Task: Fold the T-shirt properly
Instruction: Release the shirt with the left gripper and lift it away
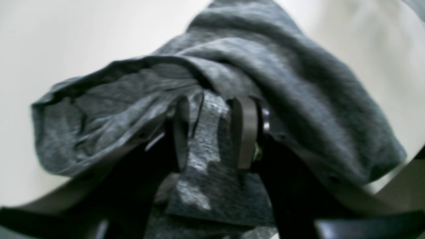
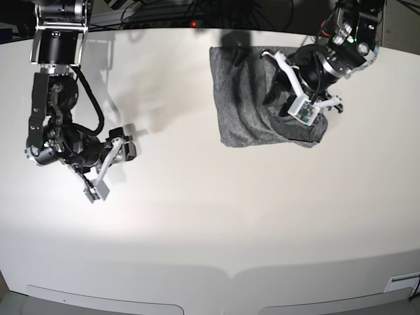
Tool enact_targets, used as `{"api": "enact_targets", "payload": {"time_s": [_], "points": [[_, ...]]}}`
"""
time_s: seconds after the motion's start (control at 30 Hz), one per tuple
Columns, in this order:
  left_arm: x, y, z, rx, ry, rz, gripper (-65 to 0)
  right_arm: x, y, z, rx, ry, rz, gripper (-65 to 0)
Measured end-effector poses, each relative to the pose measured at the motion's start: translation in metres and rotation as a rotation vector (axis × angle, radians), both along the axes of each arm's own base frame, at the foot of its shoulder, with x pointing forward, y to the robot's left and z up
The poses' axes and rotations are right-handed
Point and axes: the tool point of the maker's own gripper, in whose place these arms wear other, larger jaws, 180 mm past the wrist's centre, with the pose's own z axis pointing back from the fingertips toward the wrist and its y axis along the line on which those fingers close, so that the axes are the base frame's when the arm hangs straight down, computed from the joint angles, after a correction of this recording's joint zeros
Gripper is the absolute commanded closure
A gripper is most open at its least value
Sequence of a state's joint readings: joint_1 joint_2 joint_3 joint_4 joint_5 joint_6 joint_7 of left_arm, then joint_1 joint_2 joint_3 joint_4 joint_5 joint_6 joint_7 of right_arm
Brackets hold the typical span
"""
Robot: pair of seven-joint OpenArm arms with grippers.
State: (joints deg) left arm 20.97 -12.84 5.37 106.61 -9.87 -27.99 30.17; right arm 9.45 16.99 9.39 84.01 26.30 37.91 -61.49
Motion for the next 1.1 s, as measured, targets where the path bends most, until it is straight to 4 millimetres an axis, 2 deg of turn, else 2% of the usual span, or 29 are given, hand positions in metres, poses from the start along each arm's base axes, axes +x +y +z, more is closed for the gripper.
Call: {"api": "enact_targets", "payload": {"time_s": [0.07, 0.13, 0.3, 0.37, 0.43, 0.5, 0.63, 0.83, 0.93, 1.1], "points": [[0.0, 0.0, 0.0, 0.0, 0.001, 0.0, -13.3, 0.001, -0.003, 0.001, -0.001, -0.003, -0.003, -32.9], [0.0, -0.001, 0.001, -0.005, -0.001, 0.0, 0.0, 0.001, -0.002, 0.001, 0.001, -0.003, -0.002, -32.9], [-0.011, -0.003, -0.005, -0.028, 0.096, 0.003, 0.0, 0.001, -0.002, 0.001, 0.002, -0.004, -0.002, -32.9], [-0.017, -0.006, 0.005, -0.075, 0.112, -0.009, 0.0, 0.002, -0.001, 0.002, 0.006, -0.013, -0.004, -32.9], [-0.021, -0.001, 0.018, -0.111, 0.091, 0.004, 0.0, 0.003, -0.001, 0.003, 0.008, -0.018, -0.004, -32.9], [-0.022, 0.018, 0.026, -0.106, 0.052, 0.047, 0.0, 0.003, -0.001, 0.003, 0.008, -0.018, -0.004, -32.9], [-0.036, 0.072, 0.019, -0.044, 0.059, 0.193, 0.0, 0.003, -0.001, 0.003, 0.008, -0.018, -0.005, -32.9], [-0.058, 0.13, 0.017, 0.05, 0.071, 0.326, 0.0, 0.003, -0.001, 0.003, 0.01, -0.018, -0.004, -32.9], [-0.068, 0.148, 0.01, 0.13, 0.089, 0.343, 0.0, 0.003, 0.0, 0.003, 0.013, -0.019, -0.004, -32.9], [-0.084, 0.16, -0.015, 0.16, 0.16, 0.362, 0.0, 0.003, 0.0, 0.003, 0.014, -0.019, -0.004, -32.9]]}}
